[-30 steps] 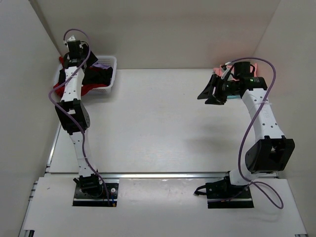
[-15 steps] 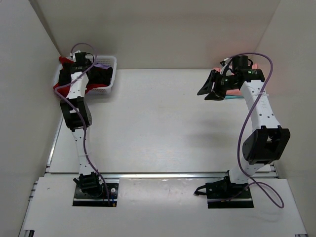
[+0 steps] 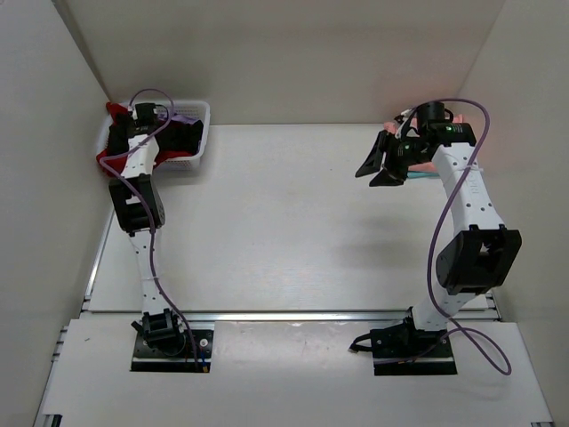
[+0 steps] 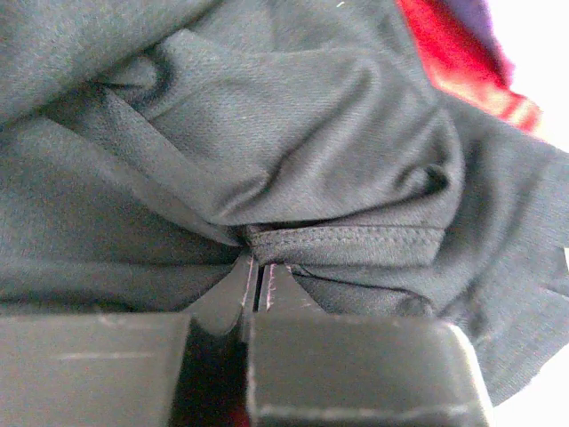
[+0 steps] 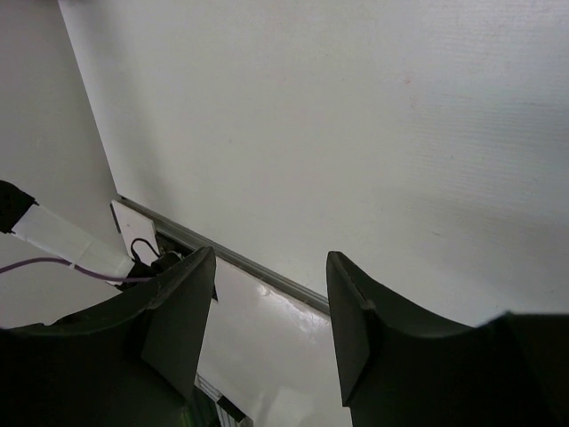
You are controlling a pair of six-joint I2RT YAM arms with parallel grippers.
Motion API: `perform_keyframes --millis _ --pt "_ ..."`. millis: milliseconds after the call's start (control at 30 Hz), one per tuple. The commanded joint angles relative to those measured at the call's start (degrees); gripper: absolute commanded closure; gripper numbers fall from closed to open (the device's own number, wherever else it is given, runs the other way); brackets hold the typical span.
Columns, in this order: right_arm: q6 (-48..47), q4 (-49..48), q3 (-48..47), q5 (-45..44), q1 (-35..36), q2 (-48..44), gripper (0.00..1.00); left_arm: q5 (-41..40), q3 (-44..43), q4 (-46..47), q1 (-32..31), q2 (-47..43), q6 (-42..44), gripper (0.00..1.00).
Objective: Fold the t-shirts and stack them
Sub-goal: Grab crumpled tshirt from bin with the left arm, then move the tshirt to the center of the board
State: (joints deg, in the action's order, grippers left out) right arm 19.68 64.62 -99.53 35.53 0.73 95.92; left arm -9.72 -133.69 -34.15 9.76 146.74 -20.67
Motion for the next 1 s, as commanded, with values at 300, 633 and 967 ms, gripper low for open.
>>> perform_keyframes --millis 300,633,967 --pt "1.15 -6.61 13.91 4.29 0.94 -11.63 0.52 5.92 12.84 12.01 -0.8 -30.09 0.64 1.0" --pt "2.2 -13.72 26.04 0.34 -0.29 -25.67 0.56 23.16 17.85 19.83 -7.64 -46.0 -15.72 1.0" --pt "-1.75 -16.53 29.3 -2.13 -3.11 -33.25 0.54 26.5 12.93 22.73 -26.36 -59.98 -22.92 1.0"
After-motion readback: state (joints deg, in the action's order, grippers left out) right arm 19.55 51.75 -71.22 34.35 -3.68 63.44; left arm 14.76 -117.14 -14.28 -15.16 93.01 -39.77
